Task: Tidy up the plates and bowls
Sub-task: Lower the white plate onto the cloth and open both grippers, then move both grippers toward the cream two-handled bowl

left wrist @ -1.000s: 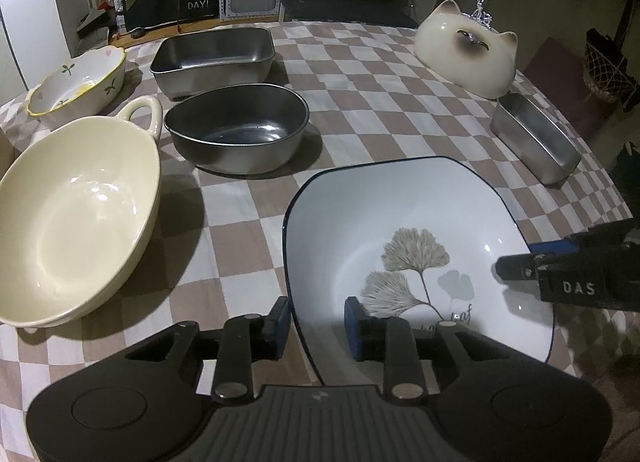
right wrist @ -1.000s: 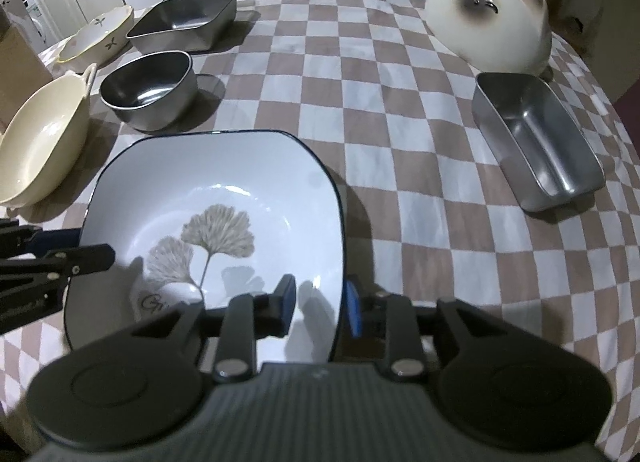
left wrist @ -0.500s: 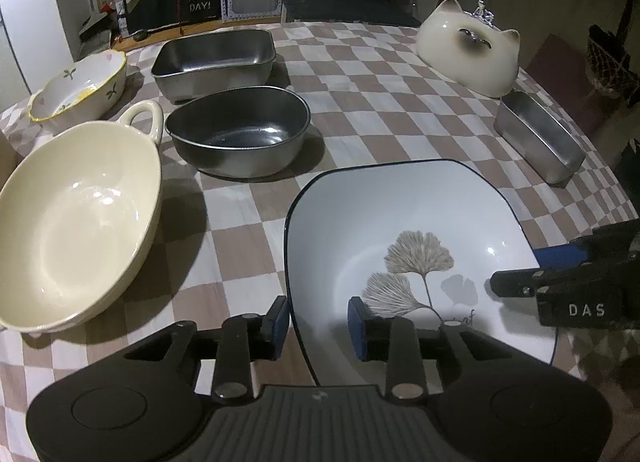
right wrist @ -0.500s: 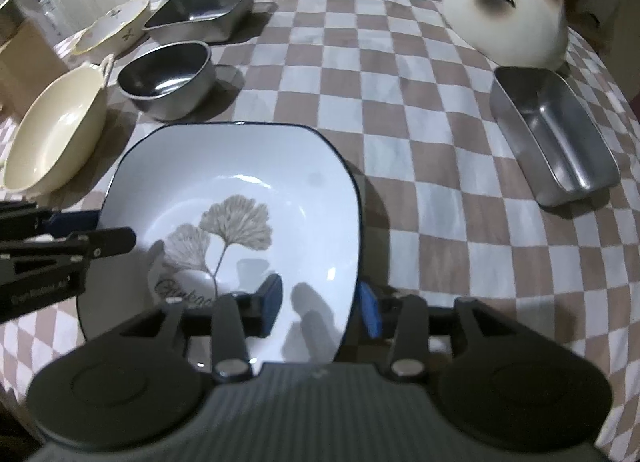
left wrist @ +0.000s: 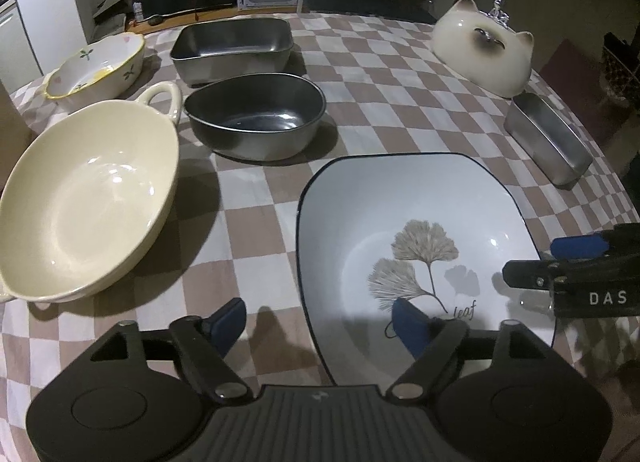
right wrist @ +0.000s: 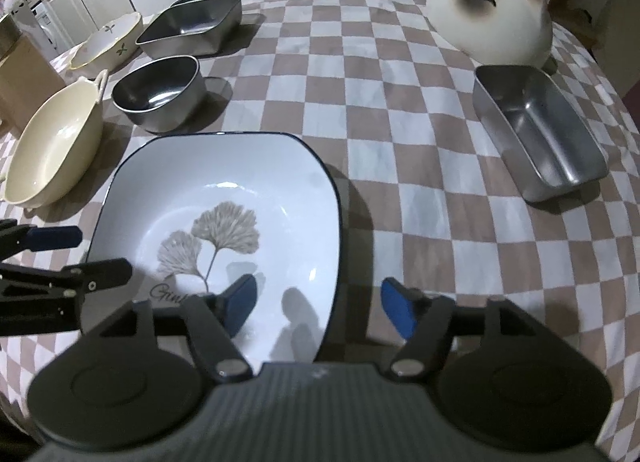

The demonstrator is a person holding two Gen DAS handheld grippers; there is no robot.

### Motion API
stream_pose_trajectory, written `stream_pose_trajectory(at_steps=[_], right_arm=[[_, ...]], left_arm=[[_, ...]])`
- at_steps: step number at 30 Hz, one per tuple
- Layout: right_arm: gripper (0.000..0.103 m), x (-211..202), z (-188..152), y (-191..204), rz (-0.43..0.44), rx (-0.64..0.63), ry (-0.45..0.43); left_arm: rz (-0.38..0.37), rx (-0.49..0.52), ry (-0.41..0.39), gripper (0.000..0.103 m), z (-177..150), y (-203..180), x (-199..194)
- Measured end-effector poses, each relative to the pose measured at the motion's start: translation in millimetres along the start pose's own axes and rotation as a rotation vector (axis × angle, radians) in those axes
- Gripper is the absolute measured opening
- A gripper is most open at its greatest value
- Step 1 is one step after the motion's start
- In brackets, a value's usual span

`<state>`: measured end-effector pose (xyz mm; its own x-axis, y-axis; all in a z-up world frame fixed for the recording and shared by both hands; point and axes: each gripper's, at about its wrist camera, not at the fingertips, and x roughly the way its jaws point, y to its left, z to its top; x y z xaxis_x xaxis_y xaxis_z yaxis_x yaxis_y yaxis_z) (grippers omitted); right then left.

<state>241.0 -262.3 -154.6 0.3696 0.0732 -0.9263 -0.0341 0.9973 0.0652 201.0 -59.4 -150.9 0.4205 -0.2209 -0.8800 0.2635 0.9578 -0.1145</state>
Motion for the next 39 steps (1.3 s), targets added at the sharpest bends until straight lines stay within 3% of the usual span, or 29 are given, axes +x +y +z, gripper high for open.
stream_pose_trajectory(at_steps=[3,9,23,32,39], right_arm=[[0.087,-2.1,-2.0,0.7,-0.012,-0.013,-0.015],[0.103,-3.7,-9.6,-6.5,-0.036,-0.023,-0.026],[0.103,-8.8,-13.9,-17.9,-0.017,0.034,-0.033],[0.103,-18.0,-9.4,-16.0,0.003,0.077,-0.081],[0.103,-30.0,-2.6,-11.3,0.030,0.125,-0.147]], left_arm=[[0.000,-0.015,0.006,0.096,-1.3,2.4,-1.2],[-0.004,-0.025,0.031,0.103,-4.3,3.3,-0.5],[-0.038,-0.054,0.068,0.103,-10.7,8.6,0.7],[-0.051,-0.063,0.026,0.103,-4.1,19.3,-14.1],[-0.074,-0.101,-0.050,0.103,4.9,34.6,-37.8]])
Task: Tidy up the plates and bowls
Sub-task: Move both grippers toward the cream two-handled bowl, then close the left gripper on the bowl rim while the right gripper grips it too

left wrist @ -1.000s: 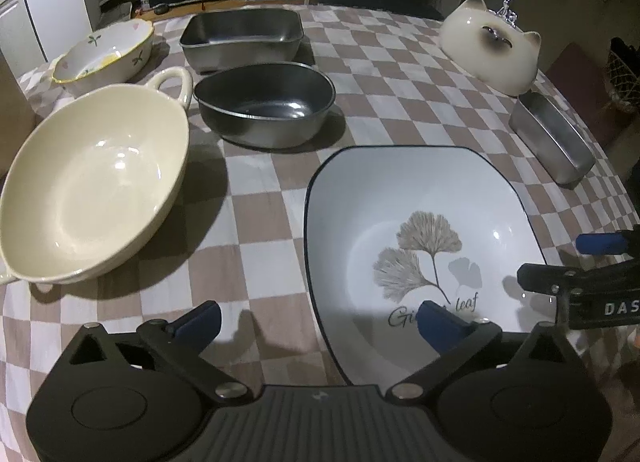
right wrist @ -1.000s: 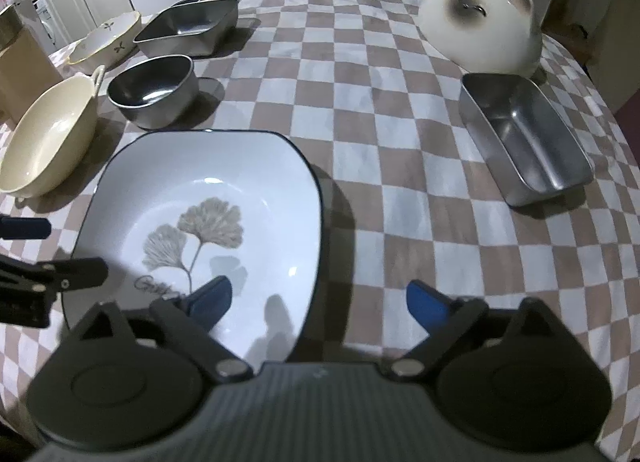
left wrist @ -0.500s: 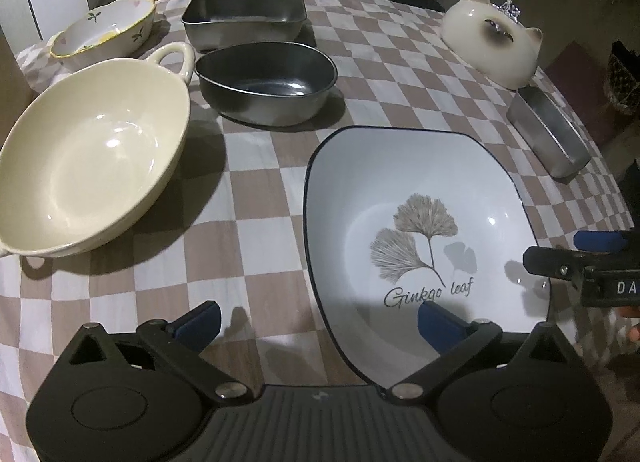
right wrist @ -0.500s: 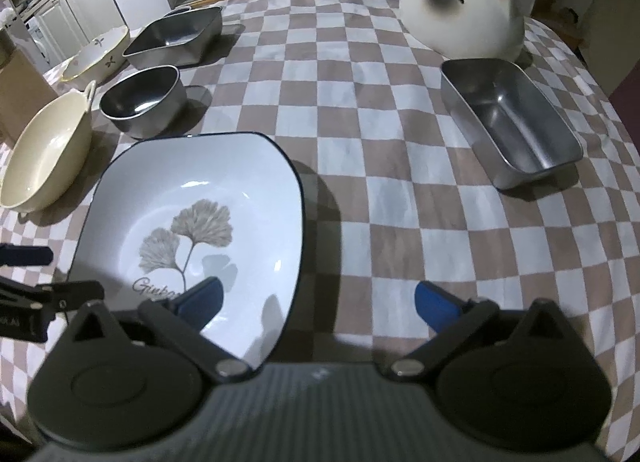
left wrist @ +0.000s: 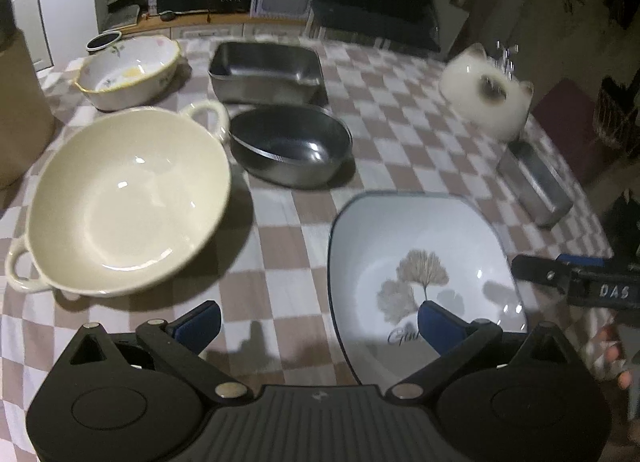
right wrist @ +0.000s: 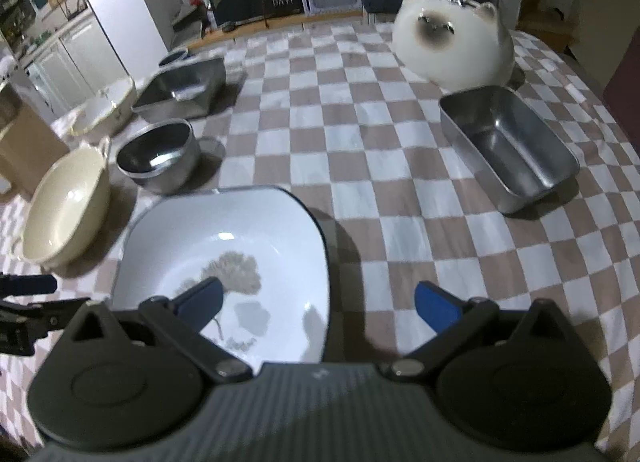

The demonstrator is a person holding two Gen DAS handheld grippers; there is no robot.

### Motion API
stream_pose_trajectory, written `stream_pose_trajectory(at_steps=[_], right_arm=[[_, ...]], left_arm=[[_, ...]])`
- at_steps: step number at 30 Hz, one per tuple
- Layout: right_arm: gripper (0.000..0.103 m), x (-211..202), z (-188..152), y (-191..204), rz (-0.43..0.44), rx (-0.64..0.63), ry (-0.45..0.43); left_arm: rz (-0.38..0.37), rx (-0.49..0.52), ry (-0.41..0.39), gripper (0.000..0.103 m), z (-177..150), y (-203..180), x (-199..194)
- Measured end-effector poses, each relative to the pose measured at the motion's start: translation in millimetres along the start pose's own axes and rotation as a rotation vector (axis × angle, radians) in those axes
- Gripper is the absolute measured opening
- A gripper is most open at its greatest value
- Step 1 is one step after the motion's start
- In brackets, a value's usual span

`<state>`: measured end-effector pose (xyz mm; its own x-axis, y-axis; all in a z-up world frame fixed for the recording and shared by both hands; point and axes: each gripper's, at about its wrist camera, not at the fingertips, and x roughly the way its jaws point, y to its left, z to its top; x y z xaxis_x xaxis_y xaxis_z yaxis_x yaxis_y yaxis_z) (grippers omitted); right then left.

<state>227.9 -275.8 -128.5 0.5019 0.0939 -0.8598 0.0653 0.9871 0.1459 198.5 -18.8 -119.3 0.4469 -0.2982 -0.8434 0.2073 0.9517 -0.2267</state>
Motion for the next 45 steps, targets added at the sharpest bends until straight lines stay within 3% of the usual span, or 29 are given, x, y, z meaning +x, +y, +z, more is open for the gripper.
stream_pose_trajectory(at_steps=[11,19,25,29,33,36,38,40,42,45], right_arm=[[0.103,-13.8,16.4,33.8,0.132,0.001,-0.129],[0.103,-13.9,35.3,72.8,0.223,-0.019,-0.227],[0.103,-1.6,52.6,109.7,0.300,-0.060,-0.287],[0.103,17.9,66.6,133.9,0.351,-0.083,-0.276],[0.103,44.2,84.3,156.5,0.343,-0.085,-0.231],[0.090,59.9,92.4,168.9,0.370,-0.074,-0.208],[0.076,72.2,99.9,173.9,0.385,-0.074,-0.191],[0.049,84.4,106.8,176.0,0.409,-0.063,-0.164],[0.036,95.2,111.4,174.0,0.411,-0.040,-0.144],[0.029,107.2,114.9,174.5,0.422,-0.019,-0.124]], left_arm=[[0.002,-0.139,-0.176,0.103,12.9,41.8,-62.4],[0.001,-0.371,-0.270,0.103,7.4,98.0,-94.6],[0.022,-0.514,-0.277,0.103,-6.9,136.3,-104.4],[0.027,-0.605,-0.261,0.103,-20.3,160.7,-105.1],[0.029,-0.680,-0.241,0.103,-33.3,185.2,-103.4],[0.023,-0.738,-0.226,0.103,-37.7,201.1,-97.2],[0.022,-0.735,-0.208,0.101,-35.5,205.0,-89.3],[0.029,-0.725,-0.182,0.096,-31.6,206.7,-79.5],[0.019,-0.720,-0.157,0.086,-27.0,206.6,-69.0],[0.028,-0.712,-0.124,0.078,-20.6,206.1,-53.6]])
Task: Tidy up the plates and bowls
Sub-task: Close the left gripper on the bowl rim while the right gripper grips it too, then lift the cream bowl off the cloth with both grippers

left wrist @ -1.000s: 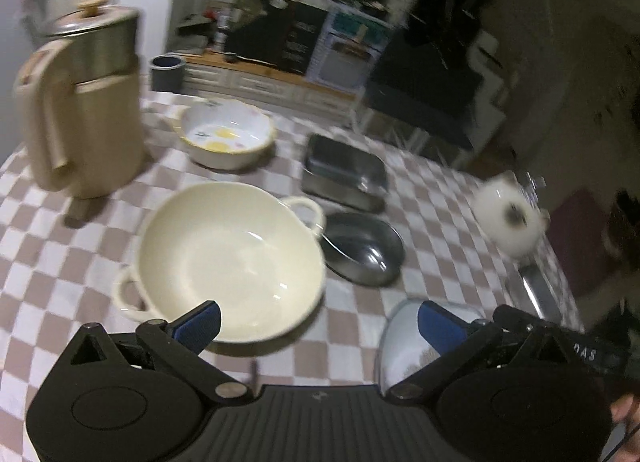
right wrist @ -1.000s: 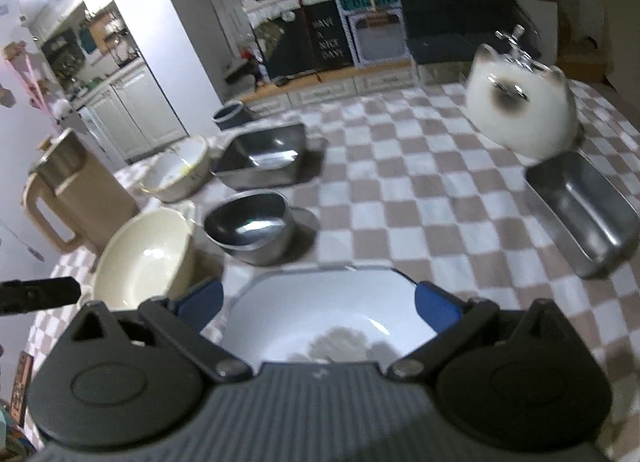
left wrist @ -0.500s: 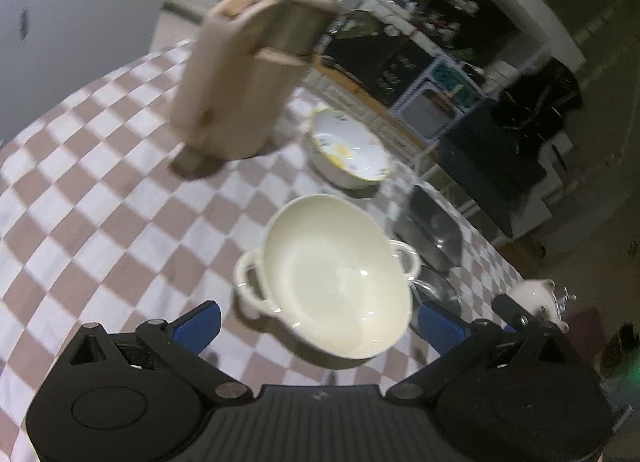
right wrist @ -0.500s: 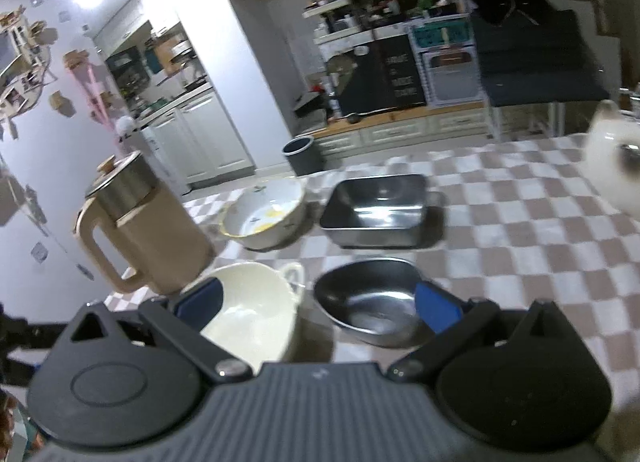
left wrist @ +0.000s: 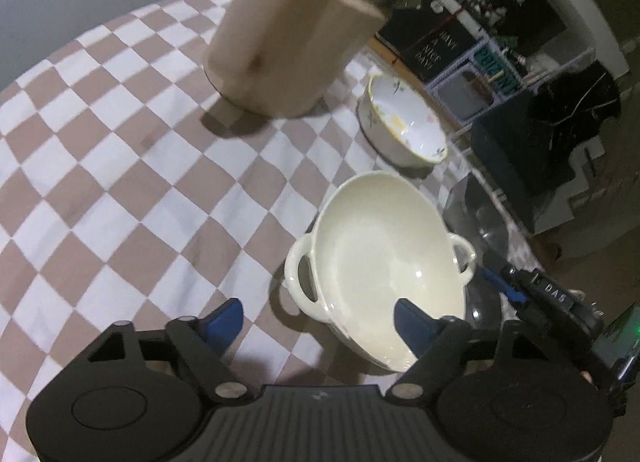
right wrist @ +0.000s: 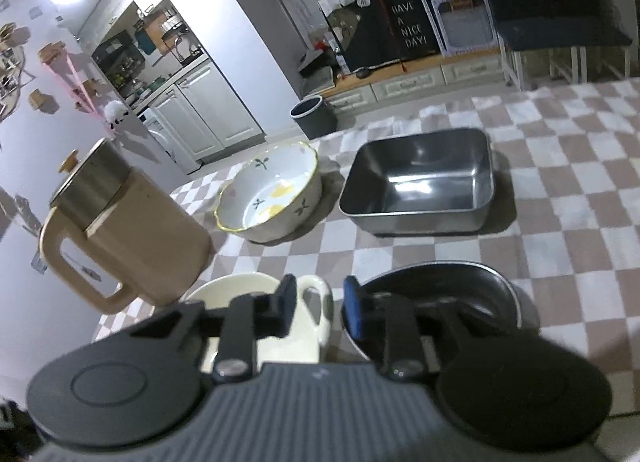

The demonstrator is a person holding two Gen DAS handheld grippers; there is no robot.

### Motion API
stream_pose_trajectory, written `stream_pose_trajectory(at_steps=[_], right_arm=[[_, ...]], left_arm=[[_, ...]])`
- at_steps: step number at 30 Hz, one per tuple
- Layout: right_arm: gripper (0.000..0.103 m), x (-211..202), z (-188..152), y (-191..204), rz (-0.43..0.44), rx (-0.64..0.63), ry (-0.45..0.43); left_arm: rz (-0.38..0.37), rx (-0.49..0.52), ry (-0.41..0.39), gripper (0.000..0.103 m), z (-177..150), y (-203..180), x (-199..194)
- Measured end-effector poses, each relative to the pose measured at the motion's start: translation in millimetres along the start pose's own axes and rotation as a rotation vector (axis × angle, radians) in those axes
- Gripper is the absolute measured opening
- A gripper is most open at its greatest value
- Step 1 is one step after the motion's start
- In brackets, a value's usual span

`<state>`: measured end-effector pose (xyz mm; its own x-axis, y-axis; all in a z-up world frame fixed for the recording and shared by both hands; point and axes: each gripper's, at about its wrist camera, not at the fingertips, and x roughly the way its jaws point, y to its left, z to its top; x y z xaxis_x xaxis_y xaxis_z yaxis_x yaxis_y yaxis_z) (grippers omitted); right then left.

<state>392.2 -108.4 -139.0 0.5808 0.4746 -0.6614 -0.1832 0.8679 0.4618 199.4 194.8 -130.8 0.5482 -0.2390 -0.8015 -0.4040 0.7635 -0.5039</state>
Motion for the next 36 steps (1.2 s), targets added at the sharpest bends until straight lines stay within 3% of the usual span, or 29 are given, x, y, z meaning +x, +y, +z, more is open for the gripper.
stream_pose_trajectory(at_steps=[4,6,11,14,26,36], right_arm=[[0.028,14.4,-0.7,-1.2,0.021,-0.003,0.022],[0.028,17.5,-1.1,-1.7,0.033,-0.007,0.034],[0.027,29.3,-1.1,-0.8,0.031,-0.019,0.046],[0.021,30.6,-0.1,0.4,0.015,-0.038,0.049],[0.017,15.3,-17.9,15.7,-0.030,-0.187,0.094],[0.021,-12.2,-41.0,20.2,0.024,-0.201,0.211]], left_arm=[[-0.005,-0.001,0.017,0.071,3.2,-2.0,13.9],[-0.012,-0.004,0.029,0.062,5.1,-2.7,18.9],[-0.027,-0.027,0.045,0.056,9.1,1.2,24.7],[-0.049,-0.042,0.041,0.050,10.9,3.6,24.3],[0.010,0.026,-0.025,0.049,22.9,6.8,20.3],[0.058,0.125,-0.059,0.048,35.2,7.3,21.8]])
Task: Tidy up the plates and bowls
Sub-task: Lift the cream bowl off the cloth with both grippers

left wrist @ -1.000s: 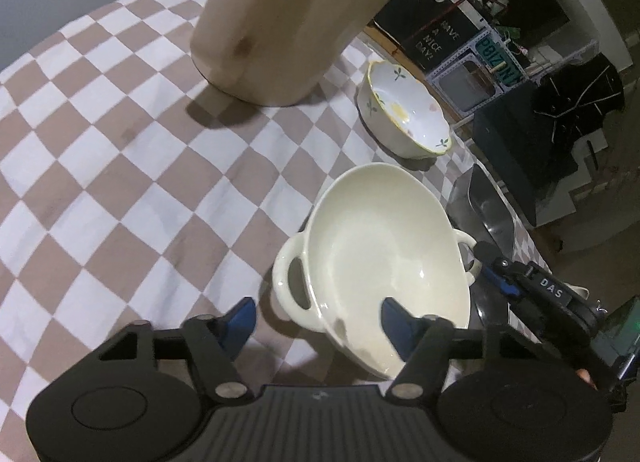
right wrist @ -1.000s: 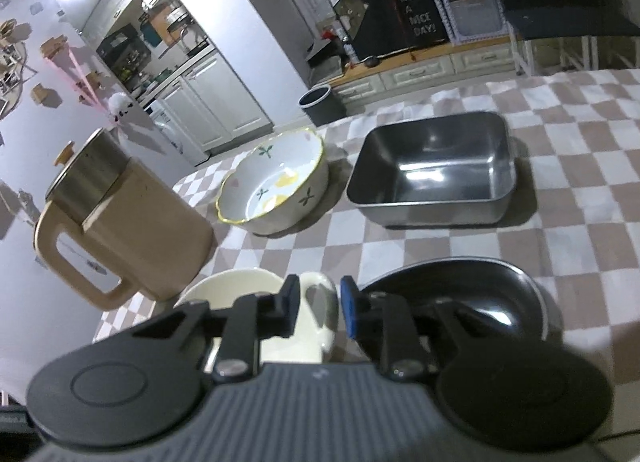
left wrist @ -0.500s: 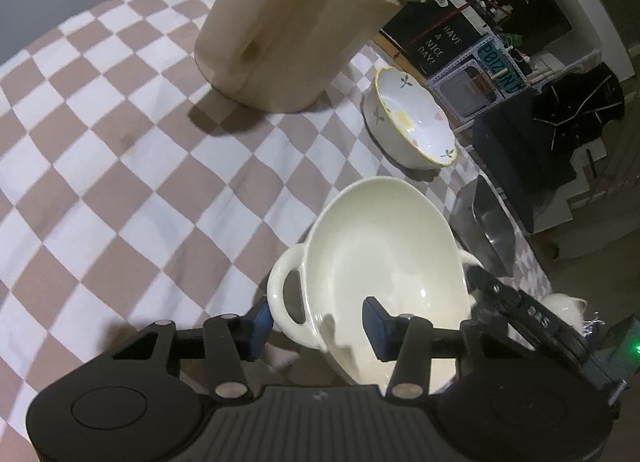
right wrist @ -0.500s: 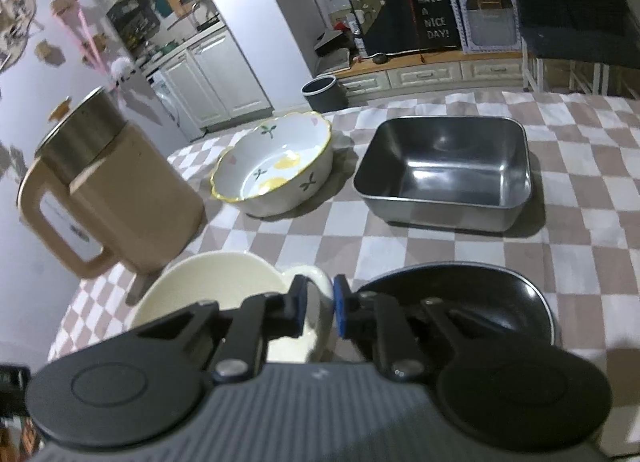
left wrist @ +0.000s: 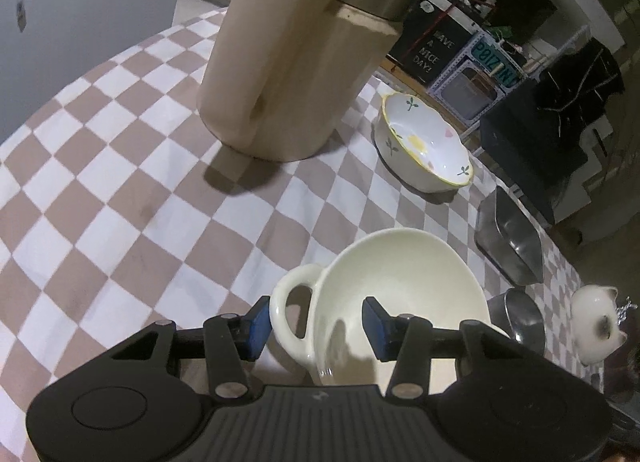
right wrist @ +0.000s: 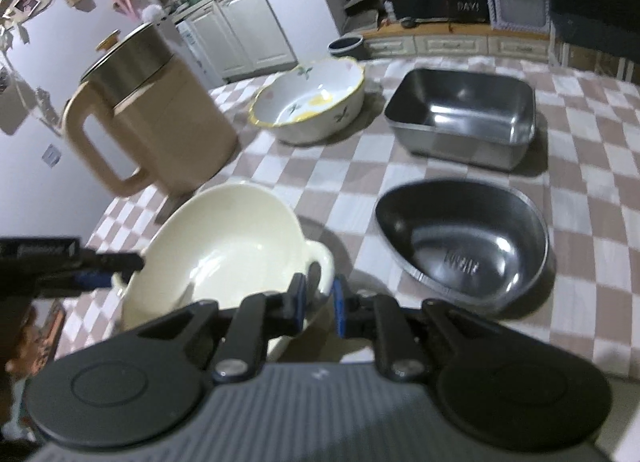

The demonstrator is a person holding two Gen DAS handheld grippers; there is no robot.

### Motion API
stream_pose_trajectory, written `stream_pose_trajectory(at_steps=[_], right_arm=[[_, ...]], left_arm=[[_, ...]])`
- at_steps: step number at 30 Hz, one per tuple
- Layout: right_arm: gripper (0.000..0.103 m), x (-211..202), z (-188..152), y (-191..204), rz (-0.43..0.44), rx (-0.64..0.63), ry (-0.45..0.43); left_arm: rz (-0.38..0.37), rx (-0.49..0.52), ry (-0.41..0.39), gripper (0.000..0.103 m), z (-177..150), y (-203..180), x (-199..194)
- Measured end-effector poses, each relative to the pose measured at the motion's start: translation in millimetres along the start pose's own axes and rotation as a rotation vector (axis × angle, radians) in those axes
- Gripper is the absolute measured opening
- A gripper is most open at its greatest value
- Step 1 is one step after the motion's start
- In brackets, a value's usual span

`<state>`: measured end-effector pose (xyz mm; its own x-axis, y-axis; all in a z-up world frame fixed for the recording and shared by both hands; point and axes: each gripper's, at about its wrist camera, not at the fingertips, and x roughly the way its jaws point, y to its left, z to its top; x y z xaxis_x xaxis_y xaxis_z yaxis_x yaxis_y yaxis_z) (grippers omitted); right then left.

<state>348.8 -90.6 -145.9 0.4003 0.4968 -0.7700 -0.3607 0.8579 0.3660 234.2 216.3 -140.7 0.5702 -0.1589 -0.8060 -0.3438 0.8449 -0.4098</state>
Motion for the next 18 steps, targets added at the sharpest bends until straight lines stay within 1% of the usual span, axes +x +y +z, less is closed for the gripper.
stream_pose_trajectory(at_steps=[1,3,4,6,7,8,9,11,18], right_arm=[[0.026,-1.4,-2.0,0.1,0.012,0.007,0.007],[0.031,-2.5,-5.7,-0.6,0.040,0.027,0.014],[0.032,-1.5,-7.3,-0.2,0.048,0.039,0.023],[0.035,1.5,-9.7,4.0,0.030,0.030,0.043],[0.038,3.5,-10.9,6.7,0.012,0.016,0.047],[0.038,5.3,-11.4,8.8,-0.002,0.005,0.048],[0.039,6.9,-11.7,9.7,-0.010,0.001,0.050],[0.039,9.7,-11.8,9.6,-0.019,0.016,0.055],[0.039,19.1,-5.5,4.8,-0.039,0.050,0.062]], left_arm=[[0.004,0.018,0.001,0.048,0.2,-1.1,0.4],[0.010,0.054,0.004,0.048,0.2,-3.4,1.8],[0.015,0.071,0.006,0.048,0.3,-4.0,2.4],[0.017,0.086,0.006,0.042,0.6,-2.5,3.7],[0.015,0.087,0.008,0.041,1.3,-0.8,4.4],[0.013,0.089,0.009,0.038,1.8,0.4,5.2],[0.017,0.094,0.010,0.034,2.4,1.1,5.8],[0.036,0.111,0.011,0.027,3.4,2.3,7.9],[0.020,0.138,0.020,0.028,5.8,3.4,12.7]])
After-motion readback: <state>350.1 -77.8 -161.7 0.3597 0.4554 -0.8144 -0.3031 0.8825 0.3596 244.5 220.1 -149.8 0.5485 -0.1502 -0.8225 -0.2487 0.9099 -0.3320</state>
